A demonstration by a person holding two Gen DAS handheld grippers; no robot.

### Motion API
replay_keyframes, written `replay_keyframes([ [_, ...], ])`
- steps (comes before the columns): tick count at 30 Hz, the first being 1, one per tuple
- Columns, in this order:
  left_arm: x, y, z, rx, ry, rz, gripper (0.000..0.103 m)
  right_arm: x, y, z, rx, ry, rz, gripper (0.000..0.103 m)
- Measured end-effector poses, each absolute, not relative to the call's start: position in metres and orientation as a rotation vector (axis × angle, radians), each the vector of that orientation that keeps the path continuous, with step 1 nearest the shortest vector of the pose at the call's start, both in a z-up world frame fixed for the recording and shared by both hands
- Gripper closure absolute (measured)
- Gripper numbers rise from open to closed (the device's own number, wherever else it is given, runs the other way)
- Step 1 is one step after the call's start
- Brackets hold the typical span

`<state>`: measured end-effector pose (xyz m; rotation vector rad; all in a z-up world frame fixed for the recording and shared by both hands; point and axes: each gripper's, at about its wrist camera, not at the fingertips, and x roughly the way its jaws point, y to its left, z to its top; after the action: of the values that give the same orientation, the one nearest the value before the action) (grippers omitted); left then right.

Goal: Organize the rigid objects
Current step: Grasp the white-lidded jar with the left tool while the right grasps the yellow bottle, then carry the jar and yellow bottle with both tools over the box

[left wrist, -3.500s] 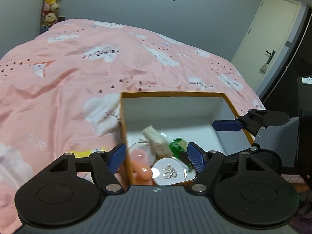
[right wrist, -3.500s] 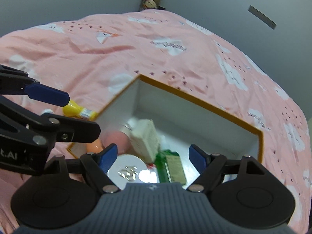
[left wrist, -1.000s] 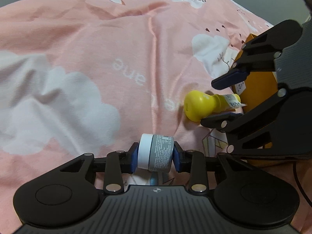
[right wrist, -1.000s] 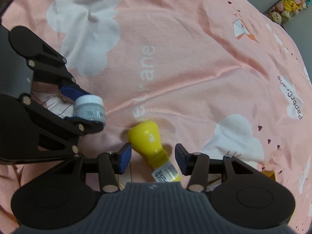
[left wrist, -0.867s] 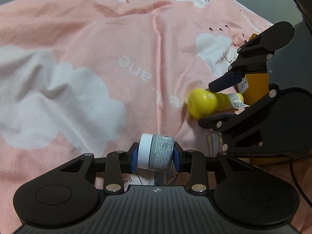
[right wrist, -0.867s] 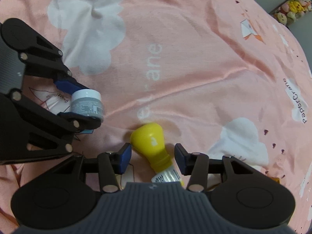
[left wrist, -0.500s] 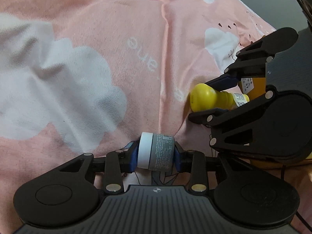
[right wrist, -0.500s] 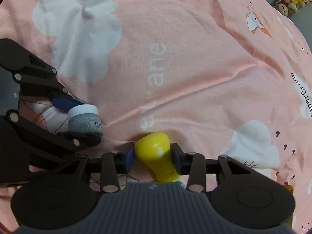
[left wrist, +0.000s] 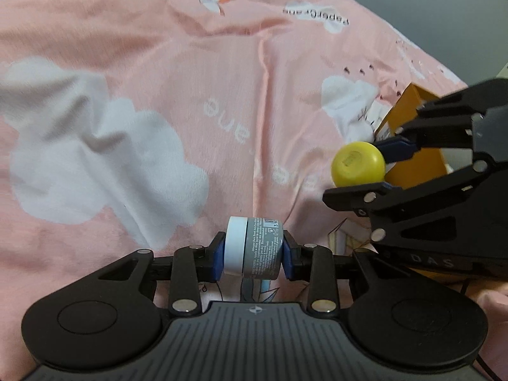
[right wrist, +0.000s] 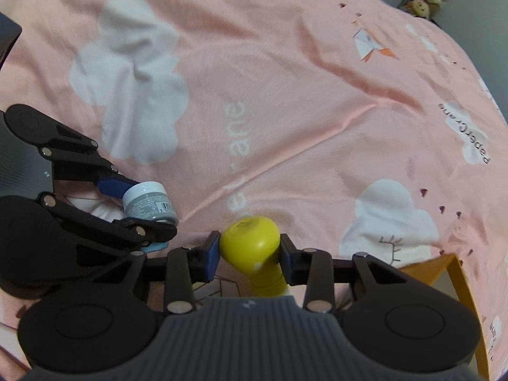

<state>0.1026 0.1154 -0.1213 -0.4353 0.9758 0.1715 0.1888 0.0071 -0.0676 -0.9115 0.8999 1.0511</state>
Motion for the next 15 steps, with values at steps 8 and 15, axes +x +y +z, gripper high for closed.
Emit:
replay_keyframes([
  [8, 0.09, 0.106, -0.083, -0.425, 0.879, 0.155, 0.064, 0.174, -0.021, -0.021, -0.753, 0.808, 1.016, 0.065],
  [15, 0.094, 0.083, -0.049, -0.389, 0.791, 0.092, 0.064, 0.172, -0.054, 0.021, -0.626, 0.72, 0.953, 0.065],
])
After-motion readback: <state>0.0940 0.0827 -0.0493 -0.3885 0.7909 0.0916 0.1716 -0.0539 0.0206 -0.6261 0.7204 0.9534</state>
